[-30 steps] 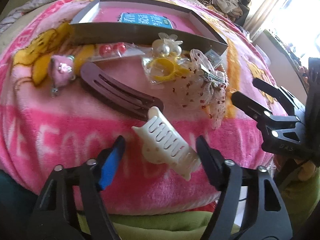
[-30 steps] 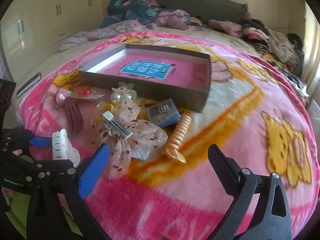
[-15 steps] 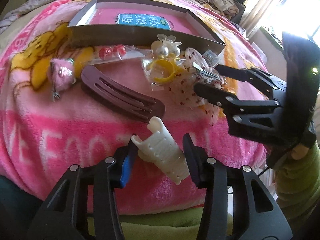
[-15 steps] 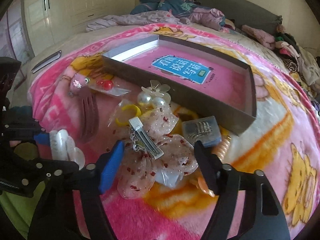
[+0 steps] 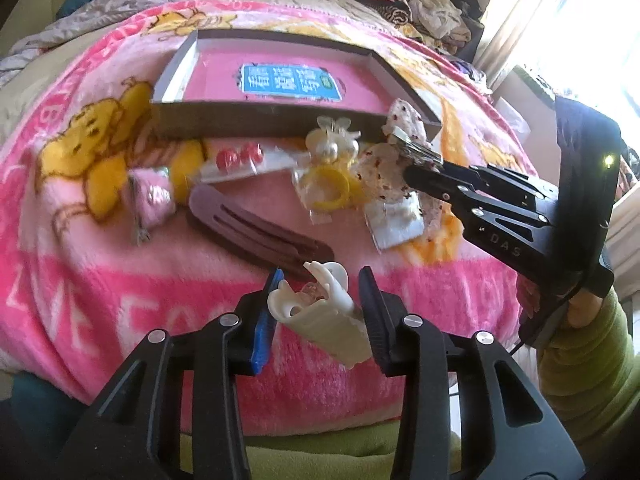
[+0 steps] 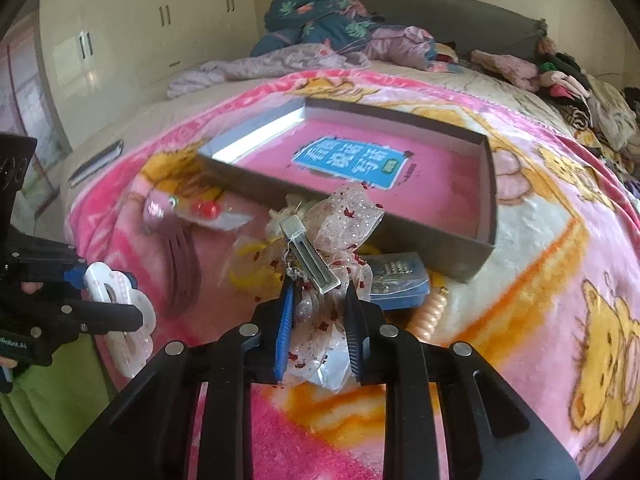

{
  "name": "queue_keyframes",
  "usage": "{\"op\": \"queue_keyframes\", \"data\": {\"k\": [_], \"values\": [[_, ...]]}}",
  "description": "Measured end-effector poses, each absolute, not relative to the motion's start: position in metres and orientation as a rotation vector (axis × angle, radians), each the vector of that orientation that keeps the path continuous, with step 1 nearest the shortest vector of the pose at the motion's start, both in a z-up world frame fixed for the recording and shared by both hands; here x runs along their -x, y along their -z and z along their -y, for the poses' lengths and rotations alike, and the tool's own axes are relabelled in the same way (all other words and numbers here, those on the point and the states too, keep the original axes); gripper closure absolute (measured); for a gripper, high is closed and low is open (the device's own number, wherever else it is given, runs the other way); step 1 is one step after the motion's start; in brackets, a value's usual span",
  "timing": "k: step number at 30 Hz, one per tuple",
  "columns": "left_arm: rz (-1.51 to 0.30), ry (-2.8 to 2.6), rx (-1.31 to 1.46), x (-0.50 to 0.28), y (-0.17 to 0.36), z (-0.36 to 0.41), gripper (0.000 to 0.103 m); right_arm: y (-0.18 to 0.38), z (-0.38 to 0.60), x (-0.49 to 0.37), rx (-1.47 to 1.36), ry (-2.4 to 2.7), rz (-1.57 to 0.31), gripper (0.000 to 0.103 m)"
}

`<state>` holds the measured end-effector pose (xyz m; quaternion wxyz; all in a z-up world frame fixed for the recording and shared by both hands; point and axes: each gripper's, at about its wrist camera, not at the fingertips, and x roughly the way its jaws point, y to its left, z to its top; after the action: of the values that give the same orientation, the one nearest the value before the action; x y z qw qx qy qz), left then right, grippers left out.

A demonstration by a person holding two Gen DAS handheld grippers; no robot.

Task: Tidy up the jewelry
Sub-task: 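Carry the white claw clip and polka-dot bow into the grey box and release both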

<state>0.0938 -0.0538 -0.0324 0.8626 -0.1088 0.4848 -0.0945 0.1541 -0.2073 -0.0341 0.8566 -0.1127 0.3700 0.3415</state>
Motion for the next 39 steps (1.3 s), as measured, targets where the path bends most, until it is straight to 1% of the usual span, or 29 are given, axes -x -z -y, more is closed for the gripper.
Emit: {"op": "queue_keyframes", "data": {"k": [7,19,31,39], "values": [[-0.975,0.179,0.266,-0.111,0.015,0.035,0.074,0.016,0.219,-0.165,0.187,-0.683,-0.749,0.081],[-0.902,0.095,0.286,-0.170,-0.010,-0.011,0.074,-0.002,0.224,-0.200,0.119,-0.601,-0.717,0.081],[-0.914,0.039,0.297,-0.233,0.002,-0.040,0.075,0.005,0.217,-0.243,0.082,-0.547,-0.762,0.081],[-0.939,0.033,0.297,-0.268,0.016,-0.044,0.076,0.019,0.211,-0.274,0.046,-0.517,-0.820,0.081]]}}
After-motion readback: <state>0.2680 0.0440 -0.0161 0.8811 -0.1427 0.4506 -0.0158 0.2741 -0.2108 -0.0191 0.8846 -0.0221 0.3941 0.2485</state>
